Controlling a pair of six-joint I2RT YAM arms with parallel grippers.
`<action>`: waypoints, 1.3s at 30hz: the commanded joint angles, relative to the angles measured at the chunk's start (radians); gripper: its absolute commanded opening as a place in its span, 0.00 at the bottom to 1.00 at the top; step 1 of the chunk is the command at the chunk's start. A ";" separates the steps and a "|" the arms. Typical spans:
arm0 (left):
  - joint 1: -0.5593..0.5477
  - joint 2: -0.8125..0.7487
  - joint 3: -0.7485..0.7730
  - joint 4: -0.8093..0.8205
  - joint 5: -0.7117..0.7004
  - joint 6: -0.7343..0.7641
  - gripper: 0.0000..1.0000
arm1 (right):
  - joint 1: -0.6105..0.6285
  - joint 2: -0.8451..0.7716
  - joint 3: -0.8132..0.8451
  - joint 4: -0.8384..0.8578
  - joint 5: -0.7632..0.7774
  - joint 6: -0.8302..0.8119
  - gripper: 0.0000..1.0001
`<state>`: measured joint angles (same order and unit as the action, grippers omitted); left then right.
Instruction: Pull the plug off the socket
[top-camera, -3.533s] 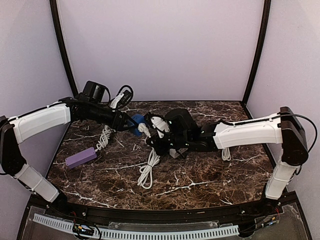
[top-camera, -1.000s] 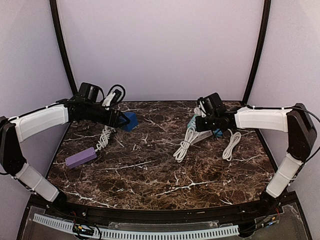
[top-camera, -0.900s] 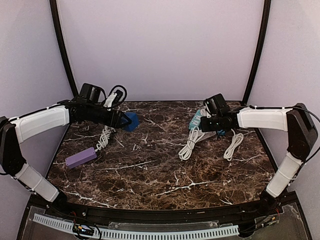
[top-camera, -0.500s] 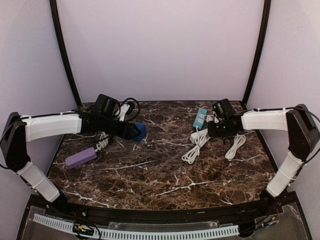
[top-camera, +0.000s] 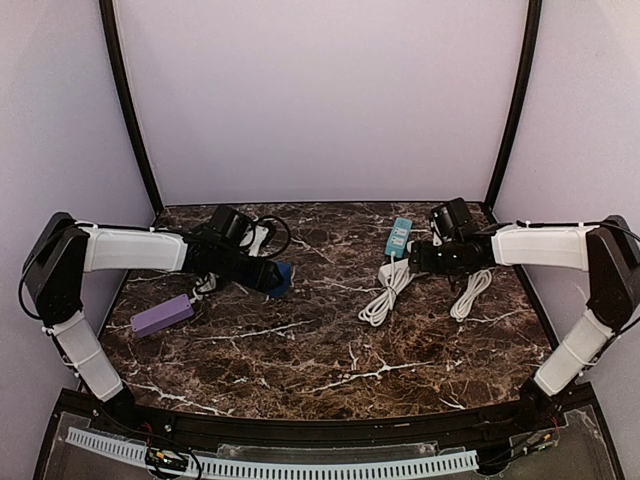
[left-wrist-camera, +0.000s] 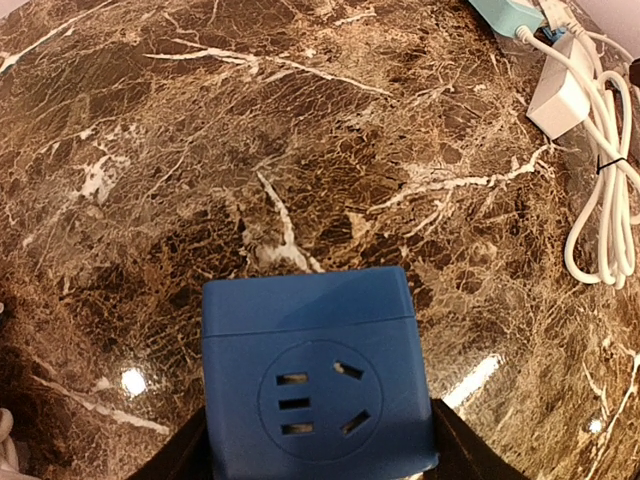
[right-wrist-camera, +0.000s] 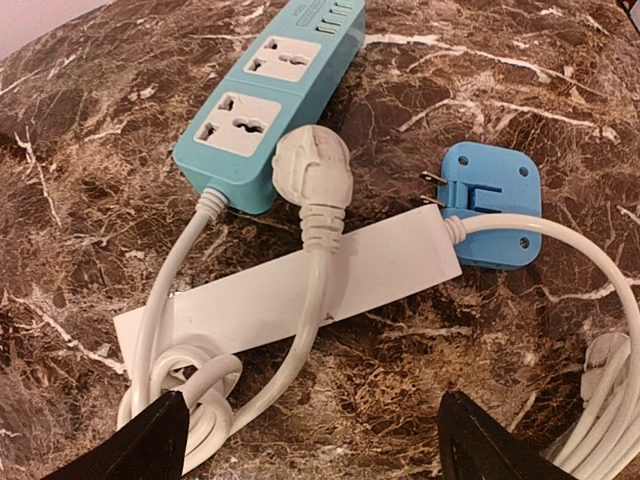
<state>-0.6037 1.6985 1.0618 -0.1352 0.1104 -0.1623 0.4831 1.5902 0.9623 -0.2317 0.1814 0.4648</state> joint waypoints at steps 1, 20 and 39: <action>-0.005 -0.001 0.013 0.049 0.000 -0.013 0.67 | 0.009 -0.048 -0.022 0.032 0.032 -0.021 0.86; 0.132 -0.119 -0.050 0.090 0.025 -0.028 0.99 | -0.051 -0.162 -0.073 0.116 0.009 -0.210 0.99; 0.688 -0.473 -0.431 0.496 -0.254 0.018 0.99 | -0.431 -0.459 -0.453 0.667 -0.057 -0.391 0.99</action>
<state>0.0849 1.2747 0.7166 0.1974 -0.0166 -0.2131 0.0731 1.1702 0.6117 0.1677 0.1120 0.1387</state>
